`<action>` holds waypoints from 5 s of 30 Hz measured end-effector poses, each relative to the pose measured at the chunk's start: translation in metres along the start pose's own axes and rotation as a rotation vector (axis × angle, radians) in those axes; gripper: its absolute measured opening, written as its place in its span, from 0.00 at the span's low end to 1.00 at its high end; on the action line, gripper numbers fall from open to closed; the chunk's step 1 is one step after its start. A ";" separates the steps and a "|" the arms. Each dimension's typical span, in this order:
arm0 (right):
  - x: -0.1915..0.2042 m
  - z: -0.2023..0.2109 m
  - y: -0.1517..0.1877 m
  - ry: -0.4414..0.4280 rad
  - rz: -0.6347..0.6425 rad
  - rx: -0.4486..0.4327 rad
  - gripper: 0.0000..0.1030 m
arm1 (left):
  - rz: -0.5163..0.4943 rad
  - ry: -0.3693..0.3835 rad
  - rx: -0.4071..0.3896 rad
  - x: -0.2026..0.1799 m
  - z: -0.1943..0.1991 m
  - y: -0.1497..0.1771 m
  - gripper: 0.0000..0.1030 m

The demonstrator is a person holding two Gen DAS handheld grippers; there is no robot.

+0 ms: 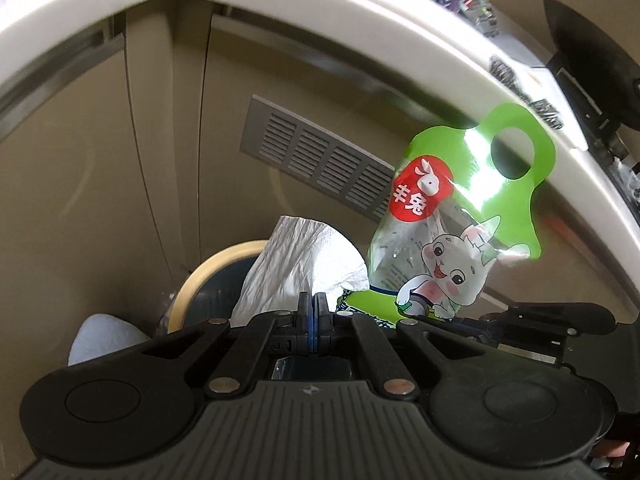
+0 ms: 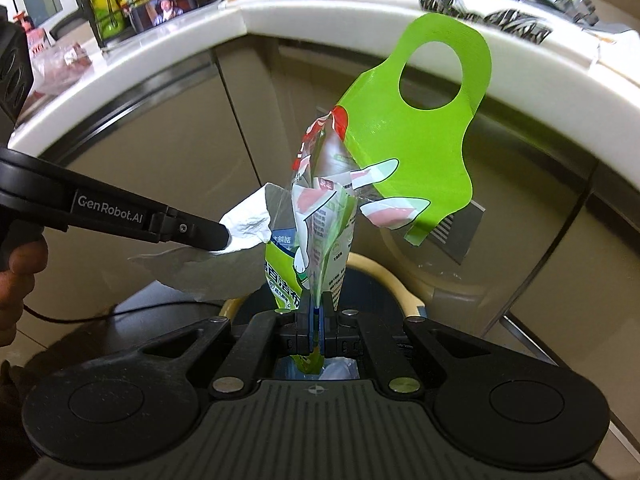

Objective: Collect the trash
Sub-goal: 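Lower both tools into the bin and open them to drop the items, then raise both open tools out of the bin back toward the grey mat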

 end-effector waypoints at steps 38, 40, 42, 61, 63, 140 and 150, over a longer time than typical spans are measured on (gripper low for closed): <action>-0.005 -0.117 0.039 0.059 0.042 0.312 0.03 | 0.018 -0.032 0.211 0.028 -0.096 0.036 0.00; -0.004 -0.122 0.041 0.059 0.046 0.330 0.03 | 0.018 -0.042 0.218 0.029 -0.100 0.037 0.00; -0.004 -0.127 0.044 0.059 0.051 0.348 0.03 | 0.019 -0.050 0.232 0.031 -0.105 0.040 0.00; -0.013 -0.166 0.057 0.105 0.030 0.449 0.06 | -0.040 -0.144 0.320 0.042 -0.142 0.063 0.00; -0.013 -0.167 0.056 0.109 0.021 0.453 0.07 | -0.037 -0.154 0.326 0.041 -0.148 0.062 0.04; 0.013 0.100 -0.094 0.109 -0.042 -0.359 1.00 | -0.074 -0.338 -0.319 0.023 0.124 -0.081 1.00; -0.033 0.095 -0.142 0.192 -0.115 -0.434 1.00 | -0.072 -0.331 -0.358 0.023 0.110 -0.150 1.00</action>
Point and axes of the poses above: each gripper's, at about its wrist camera, not at the fingertips, and z roughly against the way its jaws point, x to its left, y to its underside, the point moved 8 cm from there along -z, roughly the way its jaws point, and after that the axes turned 2 degrees about -z, right-handed, at the moved point
